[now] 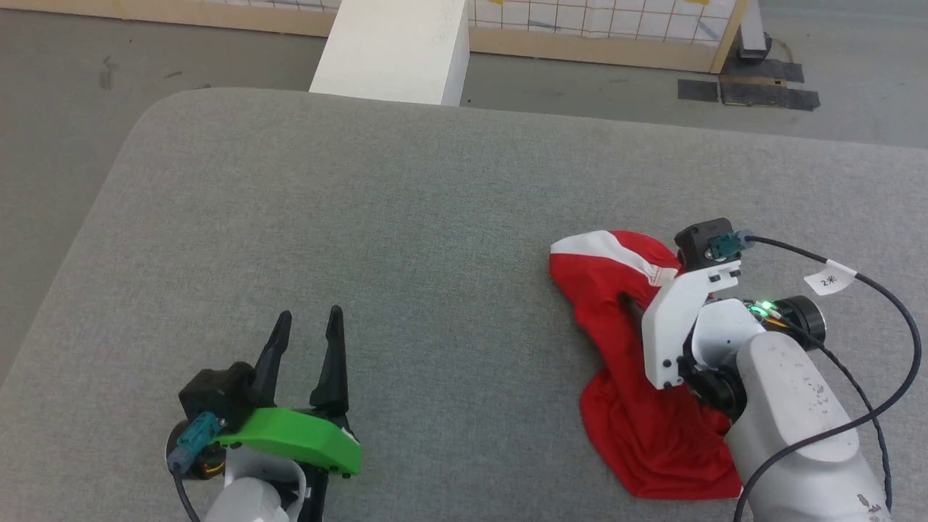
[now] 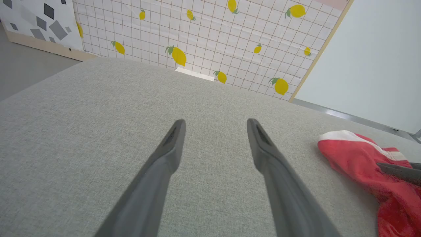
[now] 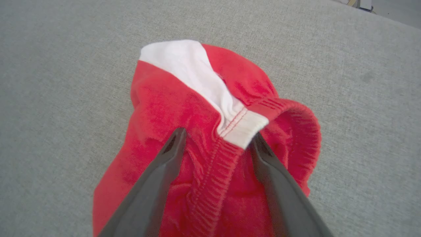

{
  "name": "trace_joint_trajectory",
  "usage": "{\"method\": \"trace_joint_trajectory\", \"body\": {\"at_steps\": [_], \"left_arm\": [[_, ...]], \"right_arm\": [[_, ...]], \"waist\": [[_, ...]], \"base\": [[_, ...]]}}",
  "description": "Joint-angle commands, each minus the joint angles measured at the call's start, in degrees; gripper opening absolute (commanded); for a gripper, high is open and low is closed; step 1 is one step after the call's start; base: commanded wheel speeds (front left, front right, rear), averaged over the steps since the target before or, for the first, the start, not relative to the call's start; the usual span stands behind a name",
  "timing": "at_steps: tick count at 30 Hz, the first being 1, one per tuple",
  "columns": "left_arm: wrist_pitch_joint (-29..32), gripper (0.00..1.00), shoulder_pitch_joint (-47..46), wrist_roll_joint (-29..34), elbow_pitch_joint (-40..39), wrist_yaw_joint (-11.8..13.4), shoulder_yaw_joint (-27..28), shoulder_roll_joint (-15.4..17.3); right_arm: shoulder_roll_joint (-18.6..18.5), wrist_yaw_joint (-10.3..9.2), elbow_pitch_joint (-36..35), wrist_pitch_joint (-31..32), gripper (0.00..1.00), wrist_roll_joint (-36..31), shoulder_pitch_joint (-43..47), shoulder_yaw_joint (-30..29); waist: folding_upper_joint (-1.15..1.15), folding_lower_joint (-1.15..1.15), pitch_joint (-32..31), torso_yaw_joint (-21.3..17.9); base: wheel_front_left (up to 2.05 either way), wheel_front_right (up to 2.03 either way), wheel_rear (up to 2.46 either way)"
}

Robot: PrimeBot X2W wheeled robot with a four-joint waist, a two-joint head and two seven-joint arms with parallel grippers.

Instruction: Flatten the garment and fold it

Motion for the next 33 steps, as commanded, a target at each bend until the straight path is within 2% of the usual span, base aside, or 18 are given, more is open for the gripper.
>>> {"method": "trace_joint_trajectory", "body": {"at_steps": [1,2,3,4,5,13,16,23,27,30,31,32,33], "left_arm": [[-0.2,1.0,-0.8,0.8,0.2,-0.4,0.3,-0.5],[-0.2,1.0,-0.8,1.0,0.2,-0.5,0.5,-0.7],[-0.2,1.0,-0.9,1.1,0.3,-0.7,0.6,-0.9],[-0.2,1.0,-1.0,1.3,0.4,-0.8,0.7,-1.1],[-0.2,1.0,-1.1,1.4,0.5,-1.0,0.8,-1.3],[-0.2,1.0,-0.9,2.3,1.0,-1.8,1.8,-1.8],[-0.2,1.0,-0.6,2.5,1.1,-2.2,2.0,-2.1],[-0.2,1.0,-0.4,2.4,1.5,-3.1,1.6,-2.7],[-0.2,1.0,-0.6,2.2,2.5,-3.6,1.1,-2.8],[0.2,1.0,-0.8,2.0,3.0,-3.8,0.8,-2.7],[0.5,1.0,-0.9,2.0,3.1,-3.8,0.6,-2.6],[0.7,1.0,-1.0,1.9,3.2,-3.9,0.6,-2.6],[1.1,1.0,-1.1,1.7,3.4,-3.9,0.5,-2.6]], "right_arm": [[0.0,-0.06,0.4,-0.3,1.0,-0.3,-0.9,0.0],[0.0,-0.06,0.7,-0.4,1.0,0.0,-1.0,0.2],[0.0,-0.06,0.8,-0.8,0.39,0.5,-1.1,0.6],[0.0,-0.06,0.8,-1.3,0.06,0.9,-1.2,1.1],[0.0,-0.06,0.8,-1.7,0.0,1.2,-1.3,1.5],[0.0,-0.06,-3.0,-5.9,0.0,3.9,-1.8,2.7],[0.0,-0.06,-8.8,-5.9,0.0,4.5,1.7,-1.5],[-0.1,-0.06,-23.3,-0.2,0.0,1.6,16.5,-20.5],[-0.1,-0.06,-26.2,3.4,0.0,2.6,24.6,-27.5],[-0.1,-0.06,-26.0,4.3,0.0,4.0,27.7,-28.6],[-0.1,-0.06,-25.9,3.4,0.04,4.8,27.9,-28.6],[-0.1,-0.06,-25.8,2.9,0.38,5.3,28.1,-28.1],[-0.1,-0.06,-25.7,1.7,1.0,6.9,28.0,-28.0]], "waist": [[0.0,0.0,0.1,-0.1],[0.0,0.0,0.1,-0.1],[0.0,0.0,0.1,-0.2],[0.0,0.0,0.1,-0.4],[0.0,0.0,0.1,-0.5],[0.0,0.0,-0.6,-2.8],[0.0,0.0,-1.3,-3.7],[0.0,0.0,-1.6,-4.8],[0.0,0.0,-1.7,-5.6],[0.0,0.0,-1.8,-6.7],[0.0,0.0,-1.9,-7.1],[0.0,0.0,-1.9,-7.4],[0.0,0.0,-2.0,-7.8]], "base": [[0.0,0.0,0.0],[0.0,0.0,0.0],[0.0,0.0,0.0],[0.0,0.0,0.0],[0.0,0.0,0.0],[0.0,0.0,0.0],[0.0,0.0,0.0],[0.0,0.0,0.0],[0.0,0.0,0.0],[0.0,0.0,0.0],[0.0,0.0,0.0],[0.0,0.0,0.0],[0.0,0.0,0.0]]}}
